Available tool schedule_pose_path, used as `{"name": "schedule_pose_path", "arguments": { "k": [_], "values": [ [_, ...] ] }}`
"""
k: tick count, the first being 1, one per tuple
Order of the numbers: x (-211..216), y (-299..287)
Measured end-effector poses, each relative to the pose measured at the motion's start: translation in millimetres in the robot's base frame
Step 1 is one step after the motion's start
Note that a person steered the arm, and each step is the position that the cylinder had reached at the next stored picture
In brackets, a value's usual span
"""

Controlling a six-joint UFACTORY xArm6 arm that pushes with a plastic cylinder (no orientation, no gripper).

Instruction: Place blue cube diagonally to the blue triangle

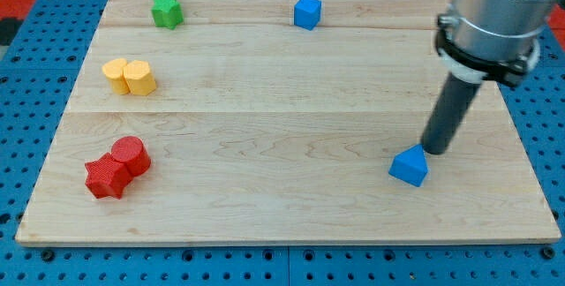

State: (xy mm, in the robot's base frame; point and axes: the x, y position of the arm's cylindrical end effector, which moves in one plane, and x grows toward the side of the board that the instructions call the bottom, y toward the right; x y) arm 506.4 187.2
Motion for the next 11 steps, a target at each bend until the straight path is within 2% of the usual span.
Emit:
{"name": "schedule_pose_path", "arguments": {
  "k": [1, 3, 4, 5, 6, 7, 8, 9, 11],
  "values": [
    [-29.0, 2.0],
    [-185.0, 1.8],
    [-246.2, -24.2],
    [-253.5, -103.3],
    [-272.4, -140.0],
    [-299.5, -142.4],
    [-279.1, -191.3],
    [-247.5, -206.1],
    [-243.3, -259.2]
  ]
}}
